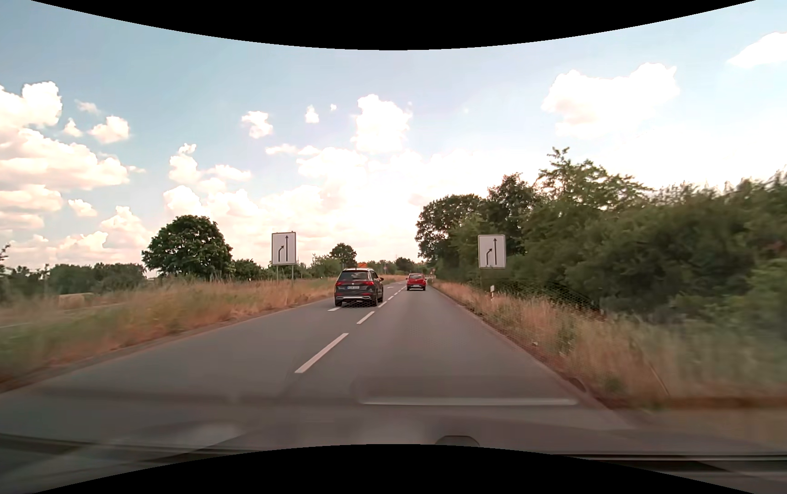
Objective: Follow the waypoints while adhering to traffic rules and regulations
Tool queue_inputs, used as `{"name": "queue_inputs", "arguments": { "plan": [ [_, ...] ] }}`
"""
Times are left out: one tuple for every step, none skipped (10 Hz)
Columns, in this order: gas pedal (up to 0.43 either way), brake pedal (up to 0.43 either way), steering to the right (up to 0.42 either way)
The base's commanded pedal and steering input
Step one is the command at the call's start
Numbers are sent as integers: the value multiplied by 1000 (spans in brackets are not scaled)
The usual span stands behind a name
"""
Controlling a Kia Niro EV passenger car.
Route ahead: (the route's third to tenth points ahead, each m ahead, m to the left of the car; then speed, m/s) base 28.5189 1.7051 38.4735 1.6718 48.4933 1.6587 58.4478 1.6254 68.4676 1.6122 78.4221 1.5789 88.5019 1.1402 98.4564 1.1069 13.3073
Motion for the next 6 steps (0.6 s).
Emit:
{"name": "queue_inputs", "arguments": {
  "plan": [
    [79, 0, -6],
    [79, 0, -6],
    [79, 0, -5],
    [79, 0, -5],
    [79, 0, -5],
    [79, 0, -5]
  ]
}}
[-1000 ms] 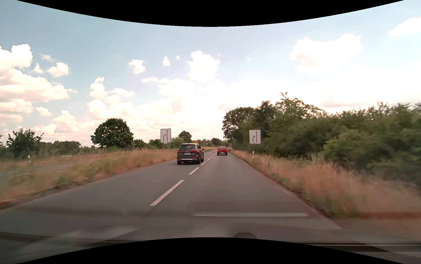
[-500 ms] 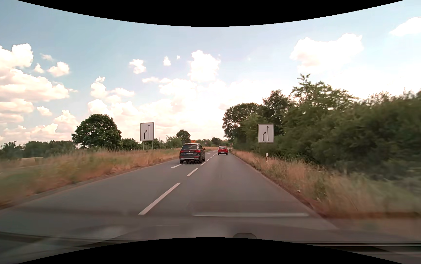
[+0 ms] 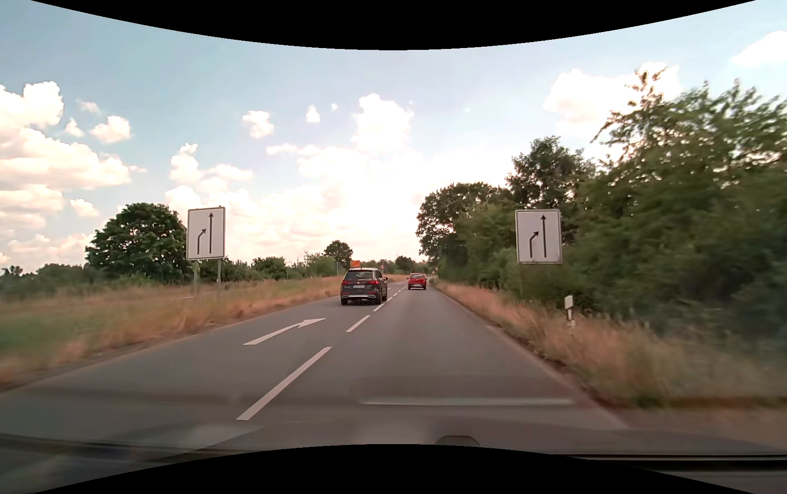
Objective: Follow the waypoints while adhering to traffic rules and regulations
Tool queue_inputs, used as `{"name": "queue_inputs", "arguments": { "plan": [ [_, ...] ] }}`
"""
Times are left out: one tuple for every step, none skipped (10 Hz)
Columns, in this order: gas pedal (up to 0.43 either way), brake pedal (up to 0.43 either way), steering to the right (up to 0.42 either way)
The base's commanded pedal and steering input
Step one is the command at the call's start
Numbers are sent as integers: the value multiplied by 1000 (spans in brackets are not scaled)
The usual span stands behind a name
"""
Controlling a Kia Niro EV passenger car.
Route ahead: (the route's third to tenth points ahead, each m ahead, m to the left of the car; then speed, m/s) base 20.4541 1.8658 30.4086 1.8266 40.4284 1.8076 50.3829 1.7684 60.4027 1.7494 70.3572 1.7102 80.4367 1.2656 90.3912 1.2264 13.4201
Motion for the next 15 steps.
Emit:
{"name": "queue_inputs", "arguments": {
  "plan": [
    [79, 0, -5],
    [79, 0, -6],
    [79, 0, -6],
    [79, 0, -6],
    [79, 0, -6],
    [79, 0, -5],
    [79, 0, -6],
    [79, 0, -6],
    [79, 0, -5],
    [79, 0, -5],
    [79, 0, -5],
    [79, 0, -5],
    [79, 0, -4],
    [79, 0, -5],
    [79, 0, -5]
  ]
}}
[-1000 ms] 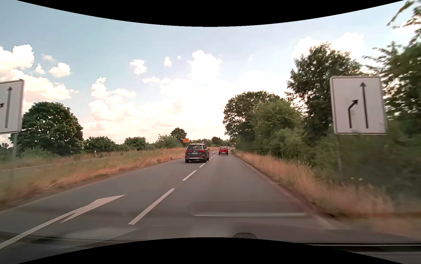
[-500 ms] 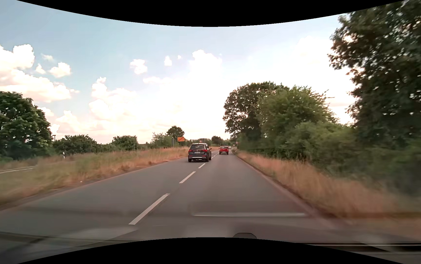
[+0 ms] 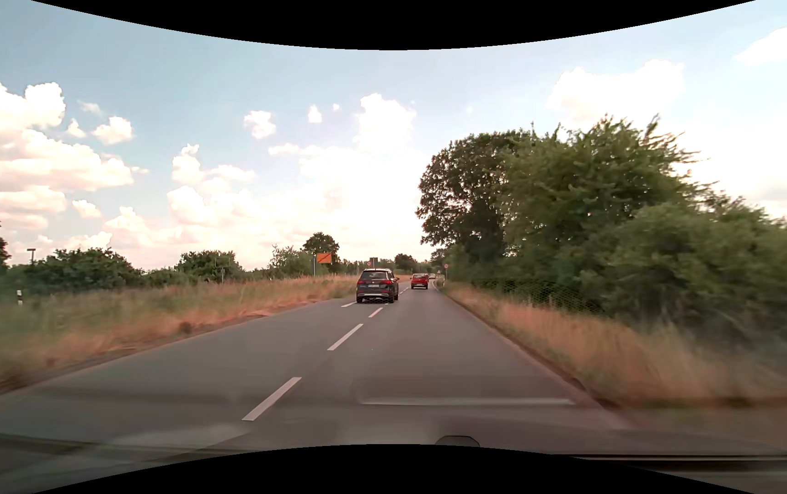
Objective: Follow the waypoints while adhering to traffic rules and regulations
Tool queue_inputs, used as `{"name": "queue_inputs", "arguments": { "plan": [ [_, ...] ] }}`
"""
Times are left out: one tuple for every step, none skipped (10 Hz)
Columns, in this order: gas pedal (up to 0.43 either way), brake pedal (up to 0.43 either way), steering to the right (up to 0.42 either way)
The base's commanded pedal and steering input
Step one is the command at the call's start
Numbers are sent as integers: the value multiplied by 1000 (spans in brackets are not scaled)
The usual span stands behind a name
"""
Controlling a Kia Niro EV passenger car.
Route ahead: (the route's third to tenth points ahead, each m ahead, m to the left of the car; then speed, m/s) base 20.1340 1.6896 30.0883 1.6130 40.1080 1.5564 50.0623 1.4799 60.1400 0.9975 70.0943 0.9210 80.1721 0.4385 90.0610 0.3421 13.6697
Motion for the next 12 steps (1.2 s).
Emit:
{"name": "queue_inputs", "arguments": {
  "plan": [
    [79, 0, -4],
    [79, 0, -4],
    [79, 0, -4],
    [79, 0, -4],
    [79, 0, -4],
    [79, 0, -4],
    [79, 0, -4],
    [79, 0, -4],
    [79, 0, -3],
    [79, 0, -4],
    [79, 0, -4],
    [79, 0, -4]
  ]
}}
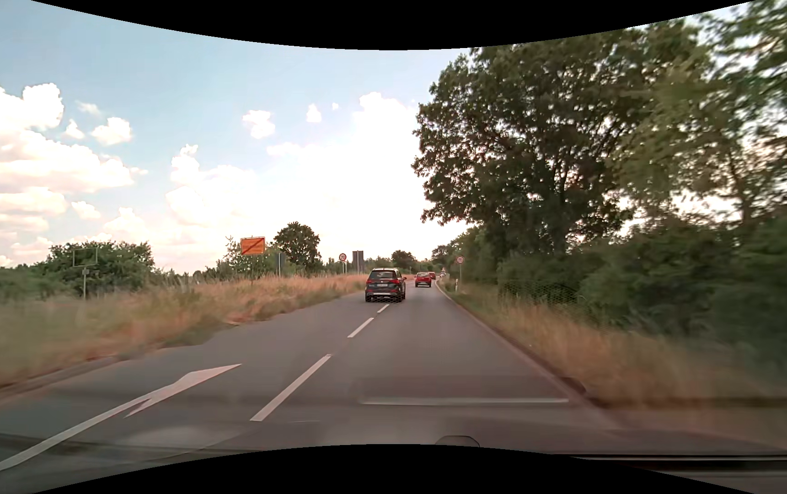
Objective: Follow the waypoints while adhering to traffic rules and regulations
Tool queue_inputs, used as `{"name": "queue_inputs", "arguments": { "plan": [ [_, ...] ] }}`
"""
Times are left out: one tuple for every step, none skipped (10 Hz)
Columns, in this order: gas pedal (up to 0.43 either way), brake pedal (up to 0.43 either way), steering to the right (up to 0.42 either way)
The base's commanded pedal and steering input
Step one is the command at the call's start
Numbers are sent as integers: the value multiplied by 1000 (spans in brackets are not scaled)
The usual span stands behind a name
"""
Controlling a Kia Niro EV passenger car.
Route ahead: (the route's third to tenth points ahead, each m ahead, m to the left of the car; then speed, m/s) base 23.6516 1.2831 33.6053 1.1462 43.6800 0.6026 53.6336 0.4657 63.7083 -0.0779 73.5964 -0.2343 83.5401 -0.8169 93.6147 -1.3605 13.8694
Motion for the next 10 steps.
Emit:
{"name": "queue_inputs", "arguments": {
  "plan": [
    [79, 0, -4],
    [79, 0, -4],
    [79, 0, -4],
    [79, 0, -4],
    [79, 0, -4],
    [79, 0, -4],
    [79, 0, -4],
    [79, 0, -3],
    [79, 0, -3],
    [79, 0, -3]
  ]
}}
